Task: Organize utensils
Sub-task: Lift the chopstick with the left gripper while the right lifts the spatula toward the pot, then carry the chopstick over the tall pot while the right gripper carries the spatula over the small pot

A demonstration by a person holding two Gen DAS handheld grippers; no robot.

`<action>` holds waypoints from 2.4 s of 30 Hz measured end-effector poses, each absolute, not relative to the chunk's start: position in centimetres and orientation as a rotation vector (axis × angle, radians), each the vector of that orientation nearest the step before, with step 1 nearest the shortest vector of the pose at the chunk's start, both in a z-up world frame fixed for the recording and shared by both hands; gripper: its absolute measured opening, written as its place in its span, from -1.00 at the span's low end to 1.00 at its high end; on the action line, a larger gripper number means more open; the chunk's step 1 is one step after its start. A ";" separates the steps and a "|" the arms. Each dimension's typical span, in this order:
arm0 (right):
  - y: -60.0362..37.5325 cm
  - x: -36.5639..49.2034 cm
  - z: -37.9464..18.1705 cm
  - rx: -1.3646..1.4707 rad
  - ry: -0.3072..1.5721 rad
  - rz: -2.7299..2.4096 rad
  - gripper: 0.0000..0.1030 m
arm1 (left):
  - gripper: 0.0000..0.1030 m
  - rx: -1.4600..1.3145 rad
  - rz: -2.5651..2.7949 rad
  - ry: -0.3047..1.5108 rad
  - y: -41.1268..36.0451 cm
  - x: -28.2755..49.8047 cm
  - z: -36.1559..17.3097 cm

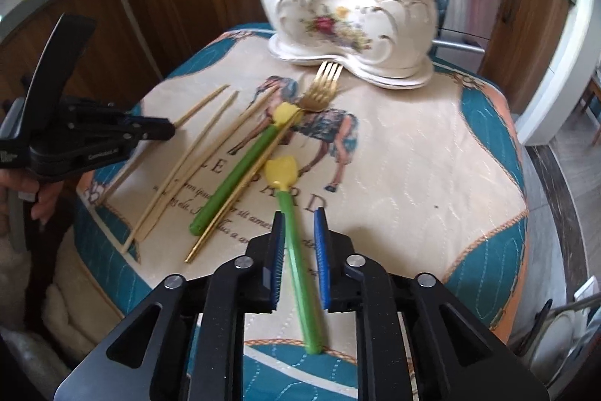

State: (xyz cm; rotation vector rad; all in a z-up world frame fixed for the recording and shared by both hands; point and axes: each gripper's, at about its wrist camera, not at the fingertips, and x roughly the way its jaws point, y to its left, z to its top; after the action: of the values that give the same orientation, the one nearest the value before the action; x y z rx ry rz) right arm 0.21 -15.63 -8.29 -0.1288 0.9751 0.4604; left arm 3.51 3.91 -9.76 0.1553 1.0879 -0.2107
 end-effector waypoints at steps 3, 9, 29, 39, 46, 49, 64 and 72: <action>-14.4 0.6 -9.0 -0.182 0.996 0.463 -0.64 | -0.90 0.172 -0.215 1.095 3.9 3.5 -9.8; -13.8 1.6 -10.1 -0.200 1.013 0.487 -0.72 | -0.89 0.206 -0.234 1.109 3.8 3.3 -9.7; -19.5 2.8 -2.2 0.074 0.612 0.428 -0.80 | -0.91 0.001 -0.333 0.761 6.4 3.0 -2.9; -22.6 8.6 2.6 0.348 0.403 0.460 -0.80 | -0.91 -0.053 -0.442 0.418 0.4 7.1 5.5; -22.1 12.5 3.6 0.387 0.294 0.454 -0.80 | -0.91 -0.089 -0.395 0.278 -1.3 12.2 8.1; -21.7 13.9 3.2 0.401 0.275 0.461 -0.80 | -0.91 -0.102 -0.357 0.243 -1.6 13.9 8.0; -19.8 16.1 0.4 0.354 0.271 0.424 -0.80 | -0.91 0.012 -0.301 0.168 -3.9 14.8 5.7; -18.9 15.2 -0.8 0.269 0.285 0.394 -0.80 | -0.91 0.063 -0.312 0.191 -4.1 13.6 4.9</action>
State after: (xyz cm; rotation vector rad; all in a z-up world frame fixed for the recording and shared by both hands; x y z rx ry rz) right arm 15.16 -18.92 -0.77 0.2690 0.2846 0.3945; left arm 13.63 -4.10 4.90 0.0628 0.1915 -0.3118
